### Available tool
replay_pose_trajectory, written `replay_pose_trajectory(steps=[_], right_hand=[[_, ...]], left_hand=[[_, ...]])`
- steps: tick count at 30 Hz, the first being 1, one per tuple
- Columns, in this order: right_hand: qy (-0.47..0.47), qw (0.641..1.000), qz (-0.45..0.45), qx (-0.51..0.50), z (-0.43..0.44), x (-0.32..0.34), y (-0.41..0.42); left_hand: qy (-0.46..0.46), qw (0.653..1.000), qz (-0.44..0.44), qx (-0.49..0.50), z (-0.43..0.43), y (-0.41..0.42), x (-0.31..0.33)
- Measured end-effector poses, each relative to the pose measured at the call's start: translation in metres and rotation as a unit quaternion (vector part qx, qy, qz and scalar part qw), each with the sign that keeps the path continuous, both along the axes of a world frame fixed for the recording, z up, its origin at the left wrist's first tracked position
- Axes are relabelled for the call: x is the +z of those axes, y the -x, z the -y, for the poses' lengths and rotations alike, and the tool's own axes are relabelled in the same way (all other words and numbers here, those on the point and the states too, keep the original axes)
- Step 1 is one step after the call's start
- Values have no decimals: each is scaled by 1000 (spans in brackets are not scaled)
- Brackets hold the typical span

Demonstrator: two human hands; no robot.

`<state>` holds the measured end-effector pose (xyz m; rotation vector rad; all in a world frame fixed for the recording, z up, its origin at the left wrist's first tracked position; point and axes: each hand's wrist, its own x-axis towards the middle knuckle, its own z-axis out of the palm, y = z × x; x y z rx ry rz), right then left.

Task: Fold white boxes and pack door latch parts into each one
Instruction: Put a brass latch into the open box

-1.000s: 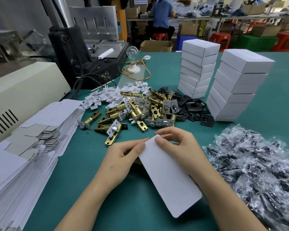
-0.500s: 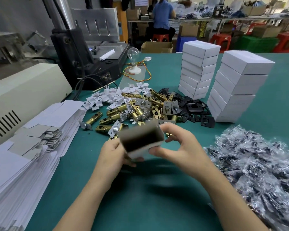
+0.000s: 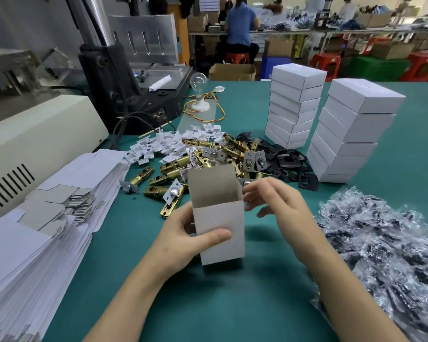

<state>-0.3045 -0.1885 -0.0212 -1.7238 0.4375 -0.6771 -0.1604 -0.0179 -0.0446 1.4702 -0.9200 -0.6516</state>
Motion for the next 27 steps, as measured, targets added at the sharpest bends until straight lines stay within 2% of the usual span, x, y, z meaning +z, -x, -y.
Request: replay_pose_trajectory(steps=[3,6,11,13,15,19,23,27], right_hand=[[23,998,13,-64,6,-2,1],[55,996,-7,-65,6,-2,-2],[121,986,-116,12,5,24,-28],[191,968,-150,59,4,44,-53],[284,934,-185,112,4,68,-85],[419,841,-281,197,4,108,-149],[492,737,-384,259,-19,108,-201],[550,649,-462,252,-57,91,-237]], left_hand=[[-36,994,12,-100,0,9,2],[-56,980,-2,-193,1,16,1],[-57,974,-13,-219,-2,15,6],[-57,975,-18,-215,-2,14,7],[-62,975,-31,-213,-4,11,7],[-82,976,-68,-188,-4,3,5],[-91,978,-62,-176,-2,2,3],[-99,981,-100,-133,-2,0,5]])
